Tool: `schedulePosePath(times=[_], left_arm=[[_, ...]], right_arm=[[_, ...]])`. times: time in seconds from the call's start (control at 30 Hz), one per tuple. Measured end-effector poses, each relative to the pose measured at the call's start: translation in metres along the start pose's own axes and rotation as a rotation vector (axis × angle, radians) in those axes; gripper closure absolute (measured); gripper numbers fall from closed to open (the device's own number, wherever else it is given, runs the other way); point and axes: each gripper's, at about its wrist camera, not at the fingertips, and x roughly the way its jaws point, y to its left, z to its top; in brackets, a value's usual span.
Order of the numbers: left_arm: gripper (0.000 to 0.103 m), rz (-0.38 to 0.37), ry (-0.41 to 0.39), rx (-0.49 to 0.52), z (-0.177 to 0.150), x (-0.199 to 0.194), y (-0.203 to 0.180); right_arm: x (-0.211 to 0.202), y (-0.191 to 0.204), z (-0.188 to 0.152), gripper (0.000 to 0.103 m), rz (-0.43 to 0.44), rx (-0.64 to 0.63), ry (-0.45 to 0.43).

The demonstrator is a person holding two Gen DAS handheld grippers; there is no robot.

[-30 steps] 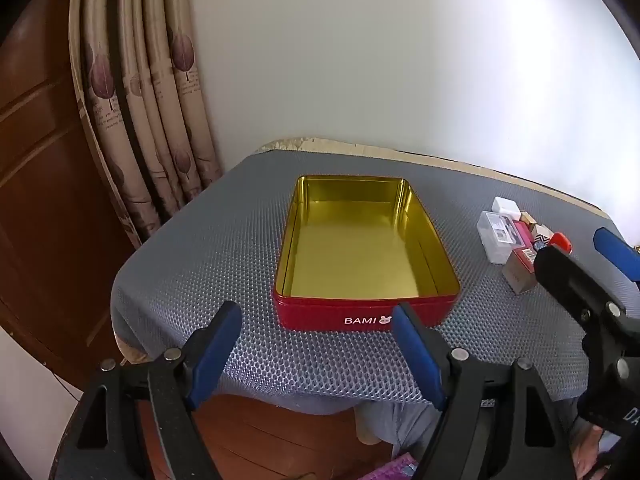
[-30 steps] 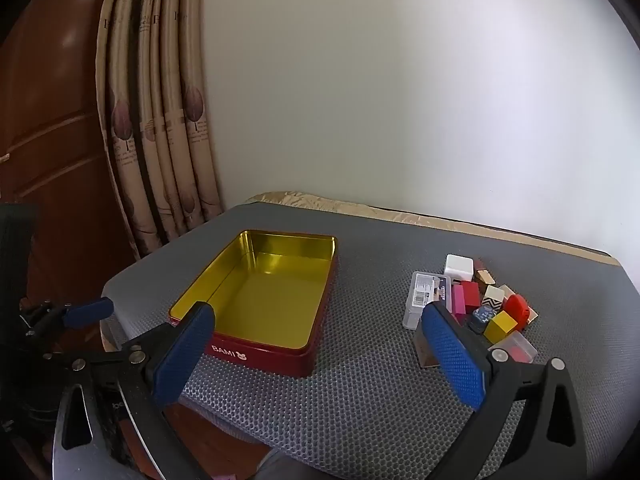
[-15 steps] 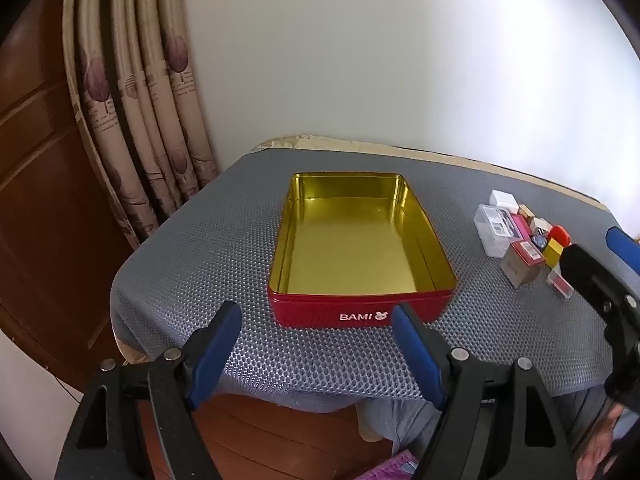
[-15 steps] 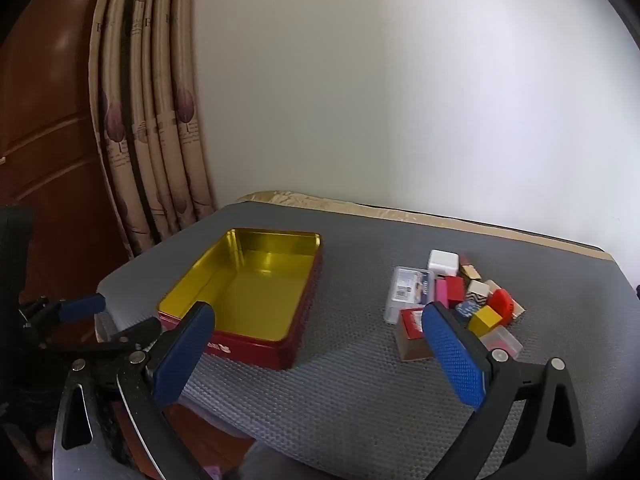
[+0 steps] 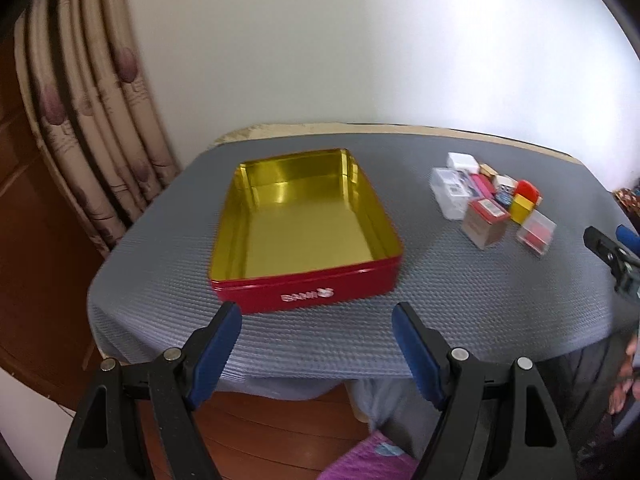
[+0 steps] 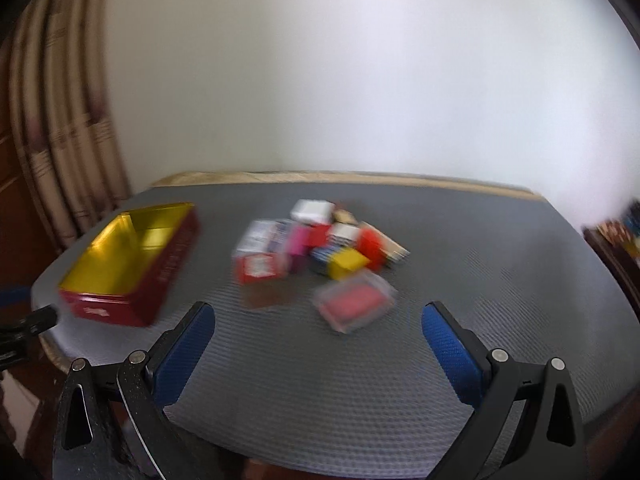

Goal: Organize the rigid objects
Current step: 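Move the left tool toward the cluster of boxes beside the tin, then grasp the red barcode box with the left tool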

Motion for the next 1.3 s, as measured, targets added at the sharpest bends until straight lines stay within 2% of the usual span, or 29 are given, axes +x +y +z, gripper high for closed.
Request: schedulePosePath(times=[0.17,0.27,0.4,0.57,0.77,0.97,1.17,1.3], left_arm=[[0.023,-0.034,0.010,0.042,0.002,0.002,-0.024],[0.023,-0.109,0.038,0.022,0.009,0.008,-0.036],[0.023,-0.195,0.080,-0.010,0.028,0.024,-0.058],[0.023,-0.273,0.136,0.008,0.055,0.049,-0.095],[0.023,-0.344,0.245,-0.074,0.092,0.092,-0.123],[0.023,-0.342,0.323,-0.096,0.114,0.129,-0.149],[0.023,-0.330,0.402,-0.111,0.114,0.164,-0.163],[0.026,-0.232,0.447,-0.068,0.110,0.179,-0.168]], right_arm=[[0.009,-0.040,0.002,0.000,-0.036,0.085,0.034],[0.011,-0.051,0.003,0.000,-0.038,0.092,0.037],[0.015,-0.060,0.004,0.000,-0.034,0.099,0.051],[0.023,-0.071,0.003,0.000,-0.016,0.120,0.085],[0.029,-0.089,0.003,0.000,-0.012,0.164,0.112],[0.037,-0.103,0.001,0.000,-0.007,0.202,0.145],[0.049,-0.111,-0.003,0.000,0.002,0.229,0.184],[0.054,-0.118,-0.005,0.000,0.003,0.247,0.200]])
